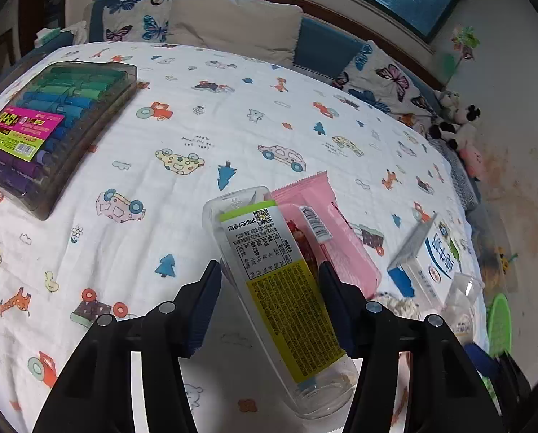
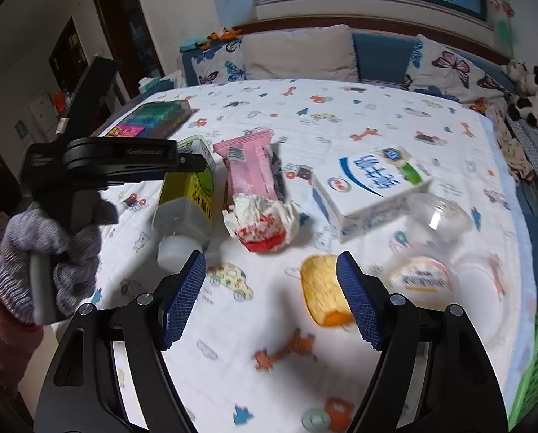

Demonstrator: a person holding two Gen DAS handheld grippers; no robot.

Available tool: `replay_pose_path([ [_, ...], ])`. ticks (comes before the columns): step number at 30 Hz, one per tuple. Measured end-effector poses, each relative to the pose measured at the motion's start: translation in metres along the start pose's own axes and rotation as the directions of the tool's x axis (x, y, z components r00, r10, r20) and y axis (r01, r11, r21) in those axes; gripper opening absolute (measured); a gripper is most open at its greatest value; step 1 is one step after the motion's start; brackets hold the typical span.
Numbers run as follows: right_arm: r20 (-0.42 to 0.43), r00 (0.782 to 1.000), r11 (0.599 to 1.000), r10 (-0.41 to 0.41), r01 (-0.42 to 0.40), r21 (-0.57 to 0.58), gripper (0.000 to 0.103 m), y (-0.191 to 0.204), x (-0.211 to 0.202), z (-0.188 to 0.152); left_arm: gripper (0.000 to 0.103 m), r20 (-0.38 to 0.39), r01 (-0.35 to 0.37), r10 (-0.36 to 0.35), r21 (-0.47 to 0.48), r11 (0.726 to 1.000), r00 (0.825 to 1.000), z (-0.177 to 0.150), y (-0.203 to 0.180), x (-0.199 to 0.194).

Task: Collect trash
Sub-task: 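Grasp the clear yellow-label bottle with the left tool while the right tool grasps crumpled tissue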

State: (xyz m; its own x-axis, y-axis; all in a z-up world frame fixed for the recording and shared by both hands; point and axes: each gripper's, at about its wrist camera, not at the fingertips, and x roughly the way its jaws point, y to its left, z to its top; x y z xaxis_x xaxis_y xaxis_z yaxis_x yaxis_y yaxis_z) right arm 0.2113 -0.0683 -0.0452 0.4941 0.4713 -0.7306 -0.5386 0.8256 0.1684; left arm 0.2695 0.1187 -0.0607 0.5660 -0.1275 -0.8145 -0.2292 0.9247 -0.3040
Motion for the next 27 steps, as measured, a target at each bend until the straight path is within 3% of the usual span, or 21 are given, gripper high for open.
replay_pose_path([
  [8,-0.049,0.999,0.999,-0.022,0.02,-0.037,0.073,0.009,0.04,0.015,0.054,-0.022,0.052,-0.052,0.009,0.999,0.998,0.0,0.015,-0.002],
  [17,-0.087,0.995,0.998,-0.048,0.044,-0.049,0.065,0.013,0.068,0.022,0.054,-0.037,0.056,-0.054,0.043,0.998,0.998,0.003,0.015,0.0],
  [27,-0.062,0.996,0.997,-0.061,0.058,-0.041,0.056,0.01,0.055,0.017,0.055,-0.054,0.03,-0.027,0.073,0.997,0.998,0.006,0.008,0.004],
])
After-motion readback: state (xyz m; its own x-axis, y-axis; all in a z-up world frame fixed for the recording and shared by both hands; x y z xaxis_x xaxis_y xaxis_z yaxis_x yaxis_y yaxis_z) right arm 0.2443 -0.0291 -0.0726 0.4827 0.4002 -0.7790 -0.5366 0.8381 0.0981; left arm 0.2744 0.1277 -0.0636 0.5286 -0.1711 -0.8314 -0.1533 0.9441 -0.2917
